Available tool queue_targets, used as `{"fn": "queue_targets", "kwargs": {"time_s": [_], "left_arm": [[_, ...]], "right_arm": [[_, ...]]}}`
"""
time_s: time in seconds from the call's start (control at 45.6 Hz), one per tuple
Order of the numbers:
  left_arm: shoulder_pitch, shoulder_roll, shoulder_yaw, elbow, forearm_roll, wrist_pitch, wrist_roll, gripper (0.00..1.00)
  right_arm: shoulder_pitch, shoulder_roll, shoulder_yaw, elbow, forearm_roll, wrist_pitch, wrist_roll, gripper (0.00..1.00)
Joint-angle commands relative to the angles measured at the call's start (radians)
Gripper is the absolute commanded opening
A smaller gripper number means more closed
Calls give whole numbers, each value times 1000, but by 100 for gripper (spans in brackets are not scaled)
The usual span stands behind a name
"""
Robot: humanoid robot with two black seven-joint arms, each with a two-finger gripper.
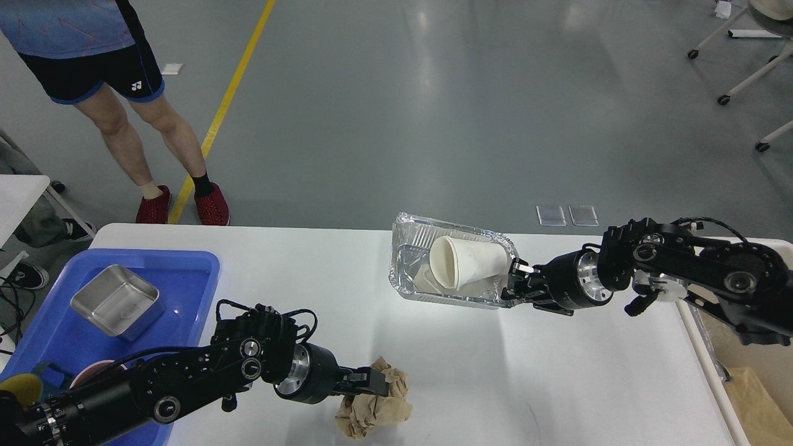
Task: Tidy desktop
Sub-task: 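Lift the crumpled paper with the left gripper up and inward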
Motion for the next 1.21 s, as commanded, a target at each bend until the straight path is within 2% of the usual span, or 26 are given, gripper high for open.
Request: {"fn": "queue_targets", "kwargs": {"time_s": [0.0,0.044,0.066,0.241,0.417,0.526,0.68,0.811,0.965,1.184], "left_arm": [[-5,-3,16,0,-2,-27,28,11],[-7,-1,14,-2,-3,-32,25,2],[-5,2,13,-2,-5,-33,22,1],[-15,32,-3,-20,-8,-52,19,0],[-22,138,-70,-80,-26,-70,19,0],[-21,245,-124,-152,-57,-96,23,0],[-22,460,-170,-293,-130,-101,22,0],[-48,629,-266,-393,-254,-124,23,0],[-108,781,-339,-434,-344,-187,25,0],[-128,904,-423,-436,-414,-273,20,0]], "right_arm": [[0,1,-1,0,0,0,0,0],[0,0,0,0,-2,0,0,0],[-1,0,0,0,-2,0,0,0],[0,-2,0,0,0,0,0,0],[-6,-2,0,2,-1,0,0,0],[-8,-2,0,2,0,0,0,0],[-6,1,0,2,-2,0,0,0],[-6,0,0,2,-2,0,0,0],[-6,1,0,2,-2,0,0,0],[-5,-2,0,2,-2,0,0,0]]}}
